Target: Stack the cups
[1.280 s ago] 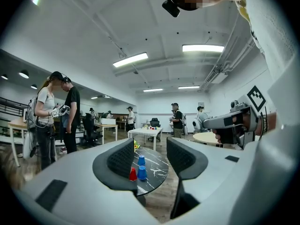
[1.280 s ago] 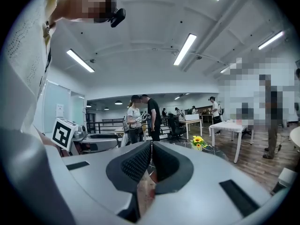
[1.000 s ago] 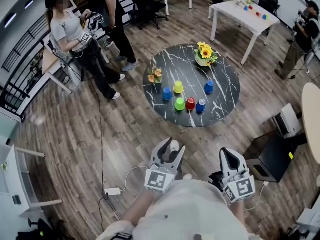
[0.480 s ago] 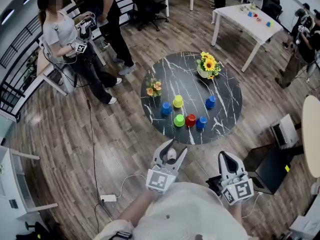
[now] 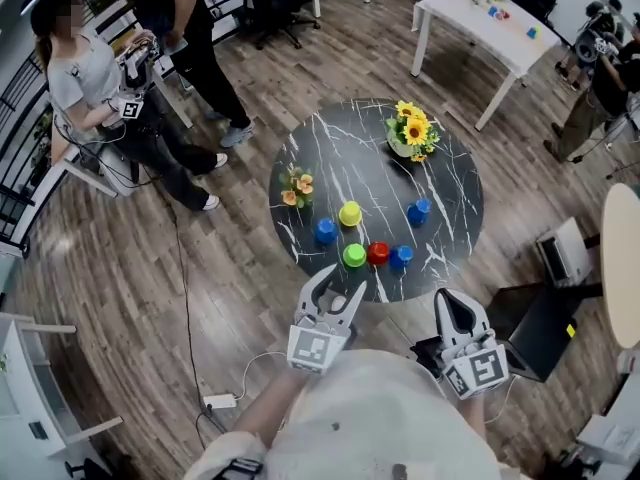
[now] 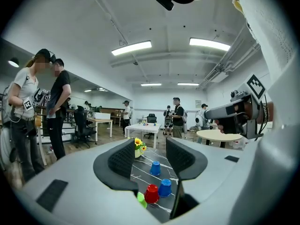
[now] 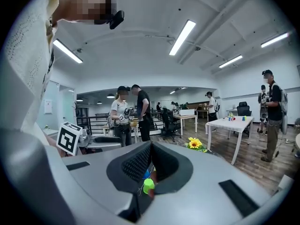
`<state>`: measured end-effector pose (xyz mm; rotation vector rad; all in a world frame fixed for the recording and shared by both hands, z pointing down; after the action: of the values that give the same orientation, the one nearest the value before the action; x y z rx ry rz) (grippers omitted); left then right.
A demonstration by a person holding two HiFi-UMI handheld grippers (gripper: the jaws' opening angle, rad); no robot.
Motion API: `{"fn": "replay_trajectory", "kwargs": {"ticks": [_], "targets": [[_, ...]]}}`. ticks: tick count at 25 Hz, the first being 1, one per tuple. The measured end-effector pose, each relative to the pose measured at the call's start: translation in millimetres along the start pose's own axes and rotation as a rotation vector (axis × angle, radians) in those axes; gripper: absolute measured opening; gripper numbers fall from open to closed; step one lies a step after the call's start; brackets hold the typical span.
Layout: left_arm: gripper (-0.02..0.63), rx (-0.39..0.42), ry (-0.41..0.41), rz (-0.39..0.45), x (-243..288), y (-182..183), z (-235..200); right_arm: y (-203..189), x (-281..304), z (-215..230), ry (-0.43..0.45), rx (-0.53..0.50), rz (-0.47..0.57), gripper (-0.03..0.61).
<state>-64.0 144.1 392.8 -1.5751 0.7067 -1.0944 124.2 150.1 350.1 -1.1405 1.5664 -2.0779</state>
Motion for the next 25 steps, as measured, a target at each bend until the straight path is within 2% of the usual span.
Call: {"fn": "replay_trajectory", "kwargs": {"ticks": [6,11,15,25], "targets": [[0.229,-0.002,0.004,-0.016,27,-3,-46,19,49,5,-0.003,-0.005,-0.015,0.011],[0.229,-0.006,0.009,-0.058,51,-21,-82,31,86,11,-0.014,-0.011,-0.023,0.011],[0.229,0.017,0.015,-0.112,67,-44,-105,33,106,17,-0.037,-0.005,-0.039,0.011],[0.230,0.017,0.038,-0.276,107,-120,-152,32,140,26,-0.070,0.013,-0.098,0.011]]}}
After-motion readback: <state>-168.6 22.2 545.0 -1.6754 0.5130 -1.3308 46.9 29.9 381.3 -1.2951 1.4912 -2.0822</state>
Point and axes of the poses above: the fingertips, and each gripper's own axes: x forward along the fingers, z to its right, y out of its top, the point moved 3 cm from there along -x, backward along the fingers, and after that the axes turned 11 degrees about -z, right-handed, at the moved point
